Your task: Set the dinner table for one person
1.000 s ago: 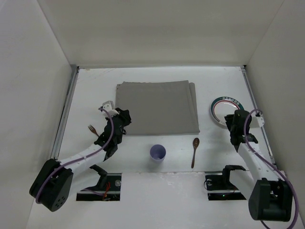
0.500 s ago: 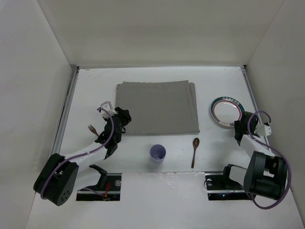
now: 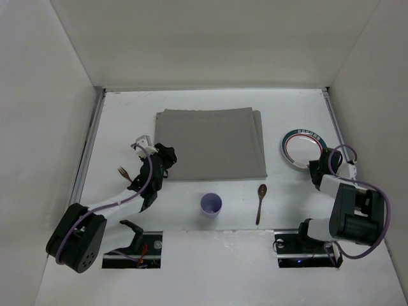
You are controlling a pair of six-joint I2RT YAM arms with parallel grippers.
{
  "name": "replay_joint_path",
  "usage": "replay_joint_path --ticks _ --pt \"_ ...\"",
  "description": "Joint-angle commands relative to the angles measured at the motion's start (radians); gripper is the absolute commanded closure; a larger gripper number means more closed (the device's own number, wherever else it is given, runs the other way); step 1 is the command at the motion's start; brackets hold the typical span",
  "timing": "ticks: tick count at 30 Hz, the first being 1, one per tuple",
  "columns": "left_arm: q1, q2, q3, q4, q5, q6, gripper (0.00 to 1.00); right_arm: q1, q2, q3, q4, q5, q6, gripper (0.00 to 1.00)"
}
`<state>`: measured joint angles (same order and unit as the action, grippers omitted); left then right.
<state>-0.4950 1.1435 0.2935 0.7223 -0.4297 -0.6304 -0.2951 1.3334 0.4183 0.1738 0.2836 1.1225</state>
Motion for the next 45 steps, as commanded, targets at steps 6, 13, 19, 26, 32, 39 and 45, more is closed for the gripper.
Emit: replay_joint_path --ticks 6,13,19,26,32,39,45 --pt "0.020 -0.024 -0.008 0.054 0.003 -0.015 0.56 -0.025 -0.022 -0.002 0.094 -0.044 0.054 0.94" --pt "0.020 -0.021 -0.008 0.054 0.005 -0.023 0.56 0.084 -0.291 -0.009 0.188 -0.009 0.050 0.95" --pt "0.013 -0.008 -0.004 0.055 0.003 -0.025 0.56 0.430 -0.318 0.138 0.216 0.060 -0.148 0.93" --pt "0.020 -0.047 -0.025 0.063 -0.009 -0.032 0.56 0.724 0.037 0.335 0.334 -0.084 -0.190 0.94" --pt "0.037 -0.073 -0.036 0.054 -0.024 -0.032 0.56 0.810 0.269 0.488 0.342 -0.178 -0.167 0.95" --pt "0.034 -0.041 -0.025 0.052 -0.015 -0.032 0.56 0.836 0.406 0.524 0.320 -0.228 -0.102 0.94" --pt "0.039 -0.036 -0.024 0.051 -0.017 -0.032 0.56 0.836 0.461 0.516 0.323 -0.245 -0.072 0.94"
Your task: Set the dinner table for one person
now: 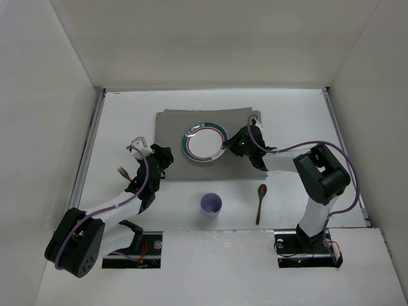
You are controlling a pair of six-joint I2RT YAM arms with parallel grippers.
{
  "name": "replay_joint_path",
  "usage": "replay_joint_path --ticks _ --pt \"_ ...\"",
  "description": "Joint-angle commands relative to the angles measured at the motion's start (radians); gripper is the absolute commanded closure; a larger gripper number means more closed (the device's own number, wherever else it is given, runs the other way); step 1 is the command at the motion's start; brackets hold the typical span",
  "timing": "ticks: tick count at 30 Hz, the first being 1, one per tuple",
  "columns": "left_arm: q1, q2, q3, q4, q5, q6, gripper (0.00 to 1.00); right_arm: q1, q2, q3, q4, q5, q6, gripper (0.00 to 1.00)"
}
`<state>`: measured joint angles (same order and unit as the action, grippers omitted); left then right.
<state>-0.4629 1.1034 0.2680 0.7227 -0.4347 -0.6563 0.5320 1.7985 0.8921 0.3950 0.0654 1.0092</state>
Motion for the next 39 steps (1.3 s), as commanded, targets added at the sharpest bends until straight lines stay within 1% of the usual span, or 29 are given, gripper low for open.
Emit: replay_joint_path --ticks 1,4,12,16,20,25,28,31,33,35,36,37,39 --pt "0.008 0.004 0.002 0.050 -0.010 -0.006 0.56 0.009 0.004 0.042 0.104 -0.030 0.042 0.93" --pt "-0.003 -0.004 0.002 0.050 -0.018 -0.002 0.56 0.009 0.012 0.041 0.099 -0.032 0.046 0.93" --pt "-0.009 0.006 0.005 0.055 -0.018 0.000 0.56 0.003 -0.031 -0.015 0.108 -0.021 0.063 0.92" --pt "-0.001 0.015 0.008 0.050 -0.009 -0.006 0.56 -0.007 -0.047 -0.032 0.101 -0.016 0.060 0.88" --pt "-0.012 0.009 0.007 0.053 -0.018 0.000 0.56 -0.007 -0.039 -0.042 0.099 -0.015 0.066 0.73" --pt "-0.010 0.010 0.008 0.050 -0.013 -0.005 0.56 -0.008 -0.076 -0.058 0.091 0.011 0.043 0.50" --pt "-0.012 0.016 0.008 0.053 -0.018 0.000 0.56 -0.013 -0.151 -0.087 0.041 0.043 0.005 0.41" --pt "-0.009 0.018 0.010 0.050 -0.009 -0.006 0.56 -0.010 -0.261 -0.119 -0.088 0.069 -0.079 0.35" --pt "-0.013 0.012 0.010 0.050 -0.009 -0.006 0.56 -0.007 -0.362 -0.143 -0.171 0.082 -0.163 0.33" --pt "-0.015 0.018 0.011 0.050 -0.010 -0.006 0.56 0.028 -0.465 -0.154 -0.255 0.079 -0.251 0.34" --pt "-0.010 0.027 0.013 0.050 -0.009 -0.006 0.56 0.073 -0.535 -0.145 -0.330 0.074 -0.312 0.43" --pt "-0.007 0.032 0.014 0.050 -0.009 -0.008 0.56 0.100 -0.569 -0.134 -0.379 0.068 -0.354 0.49" --pt "-0.009 0.030 0.014 0.050 -0.003 -0.011 0.56 0.197 -0.634 -0.078 -0.538 0.062 -0.473 0.77"
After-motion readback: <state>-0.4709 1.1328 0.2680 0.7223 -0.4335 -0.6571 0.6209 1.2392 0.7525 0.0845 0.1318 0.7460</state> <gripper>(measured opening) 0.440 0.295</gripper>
